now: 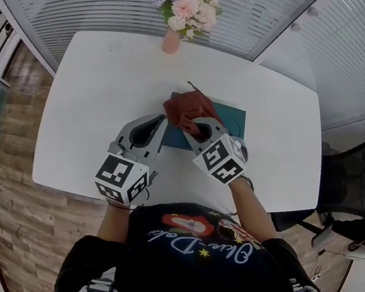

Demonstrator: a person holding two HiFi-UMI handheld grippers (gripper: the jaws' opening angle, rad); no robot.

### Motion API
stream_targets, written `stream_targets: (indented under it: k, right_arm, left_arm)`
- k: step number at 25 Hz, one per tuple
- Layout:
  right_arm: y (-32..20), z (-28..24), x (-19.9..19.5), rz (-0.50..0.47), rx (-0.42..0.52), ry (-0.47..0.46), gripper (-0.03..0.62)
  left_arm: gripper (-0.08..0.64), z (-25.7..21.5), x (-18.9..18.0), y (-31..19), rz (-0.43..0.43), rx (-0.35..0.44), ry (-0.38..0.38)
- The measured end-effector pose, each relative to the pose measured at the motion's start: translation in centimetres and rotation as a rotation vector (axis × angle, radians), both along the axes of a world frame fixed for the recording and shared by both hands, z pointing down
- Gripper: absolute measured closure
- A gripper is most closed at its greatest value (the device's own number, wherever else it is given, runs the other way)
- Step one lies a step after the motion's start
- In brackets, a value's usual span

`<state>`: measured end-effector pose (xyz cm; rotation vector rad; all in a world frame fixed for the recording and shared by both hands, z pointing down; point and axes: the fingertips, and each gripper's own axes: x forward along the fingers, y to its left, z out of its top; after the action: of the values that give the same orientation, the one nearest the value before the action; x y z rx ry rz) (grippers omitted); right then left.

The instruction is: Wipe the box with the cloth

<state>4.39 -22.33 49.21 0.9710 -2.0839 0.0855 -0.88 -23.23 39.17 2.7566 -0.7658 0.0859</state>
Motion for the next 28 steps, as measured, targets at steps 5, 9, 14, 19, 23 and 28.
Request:
stream_targets:
  k: [5, 9, 14, 19, 23, 28]
  right_arm:
    - [1.3, 0.5, 3.1, 0.072, -0.009, 0.032, 0.56]
    - [2.0, 0.1, 5.6, 0.147, -0.008, 0.004, 0.56]
    - [2.8, -0.2, 7.0, 0.204, 0.004, -0.057, 0.56]
    - [3.8, 0.0, 9.7, 0.286, 0.011, -0.052, 0.56]
    - [5.0, 0.0, 12.1, 0.356, 0.011, -0.065, 0.56]
    - [6.3, -0.1, 14.8, 0.451, 0.013, -0.077, 0.56]
  left_arm:
    - [0.557, 0.0, 0.8, 0.7, 0.027, 0.004, -0.008]
    - [0.557, -0.2, 1.5, 1.1, 0.047, 0.006, -0.013]
    - [0.557, -0.2, 2.2, 1.5, 0.07, 0.011, -0.025]
    - [0.557, -0.4, 2.8, 1.9, 0.089, 0.017, -0.03]
    - [0.557, -0.5, 3.3, 2.4, 0.107, 0.022, -0.032]
    - [0.557, -0.6, 3.5, 2.8, 0.12, 0.025, -0.034]
